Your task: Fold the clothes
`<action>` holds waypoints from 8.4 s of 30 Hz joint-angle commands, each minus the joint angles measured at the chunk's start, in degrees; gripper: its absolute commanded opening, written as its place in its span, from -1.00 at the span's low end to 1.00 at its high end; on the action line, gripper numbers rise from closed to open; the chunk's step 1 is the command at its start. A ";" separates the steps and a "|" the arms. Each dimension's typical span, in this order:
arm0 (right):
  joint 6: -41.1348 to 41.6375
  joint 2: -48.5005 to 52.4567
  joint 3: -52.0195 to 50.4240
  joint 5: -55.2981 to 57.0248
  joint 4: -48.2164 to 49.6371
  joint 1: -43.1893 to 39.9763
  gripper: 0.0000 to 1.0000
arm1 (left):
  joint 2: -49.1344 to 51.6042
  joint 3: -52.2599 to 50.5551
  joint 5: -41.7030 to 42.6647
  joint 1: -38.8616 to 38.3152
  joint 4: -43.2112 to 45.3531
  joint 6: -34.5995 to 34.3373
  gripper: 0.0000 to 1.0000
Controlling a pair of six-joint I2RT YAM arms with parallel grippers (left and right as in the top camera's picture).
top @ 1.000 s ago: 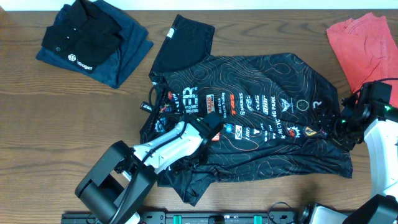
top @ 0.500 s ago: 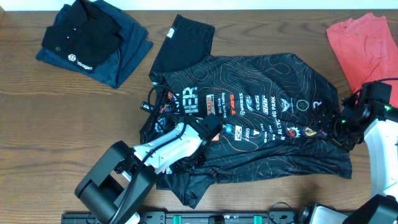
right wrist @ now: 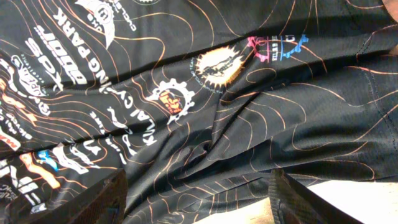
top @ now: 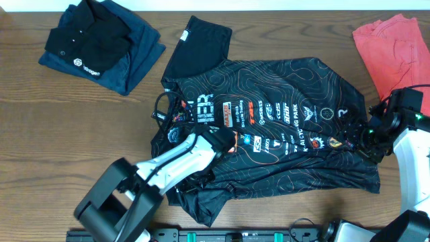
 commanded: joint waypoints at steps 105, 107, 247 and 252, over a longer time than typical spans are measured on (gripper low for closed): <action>16.96 -4.76 -20.22 14.69 10.82 -25.70 0.34 | -12.94 -0.22 -3.43 -0.09 -5.05 -0.22 -0.81; 16.44 -4.68 -20.28 14.73 11.02 -25.70 0.33 | -12.94 -0.22 -3.45 -0.09 -5.03 -0.22 -0.81; 17.79 -12.98 6.01 9.90 -9.16 -25.51 -0.96 | -29.18 19.52 -40.30 1.46 -10.75 -2.73 -0.88; 19.21 -9.88 6.01 9.53 -6.19 -23.12 -0.96 | -25.24 19.52 -40.28 4.00 -8.61 -2.75 -0.88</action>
